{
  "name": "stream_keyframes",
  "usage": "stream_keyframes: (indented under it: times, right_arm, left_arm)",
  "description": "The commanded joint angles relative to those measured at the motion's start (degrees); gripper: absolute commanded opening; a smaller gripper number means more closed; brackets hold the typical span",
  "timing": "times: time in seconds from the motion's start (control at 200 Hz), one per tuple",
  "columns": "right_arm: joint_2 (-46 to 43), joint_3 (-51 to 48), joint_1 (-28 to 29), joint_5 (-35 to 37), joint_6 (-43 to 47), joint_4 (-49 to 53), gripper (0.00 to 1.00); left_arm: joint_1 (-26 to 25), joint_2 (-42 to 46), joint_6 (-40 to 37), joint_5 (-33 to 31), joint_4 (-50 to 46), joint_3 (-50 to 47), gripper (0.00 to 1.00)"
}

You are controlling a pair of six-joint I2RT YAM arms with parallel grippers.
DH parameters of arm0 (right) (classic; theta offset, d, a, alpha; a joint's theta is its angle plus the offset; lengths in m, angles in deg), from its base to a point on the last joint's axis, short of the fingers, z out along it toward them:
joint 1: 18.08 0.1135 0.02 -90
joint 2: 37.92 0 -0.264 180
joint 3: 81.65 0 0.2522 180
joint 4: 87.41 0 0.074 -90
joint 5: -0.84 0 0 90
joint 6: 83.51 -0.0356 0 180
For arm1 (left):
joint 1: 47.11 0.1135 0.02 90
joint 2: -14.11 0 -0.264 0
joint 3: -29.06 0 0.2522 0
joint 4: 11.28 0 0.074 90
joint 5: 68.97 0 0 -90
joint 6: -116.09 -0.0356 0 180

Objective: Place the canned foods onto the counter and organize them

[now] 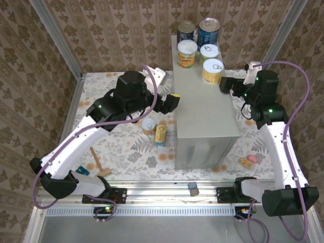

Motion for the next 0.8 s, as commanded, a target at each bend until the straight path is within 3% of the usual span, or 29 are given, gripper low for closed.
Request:
stream_keyframes:
  times: [0.0, 0.79]
  right_arm:
    - [1.30, 1.51, -0.27, -0.87, -0.53, -0.51, 1.00]
    - [2.97, 0.99, -0.27, -1.60, -1.04, -1.53, 1.00]
  left_arm:
    - [0.47, 0.28, 0.69, -0.44, -0.51, -0.10, 1.00]
    - [0.55, 0.94, 0.95, -0.56, -0.30, -1.19, 1.00]
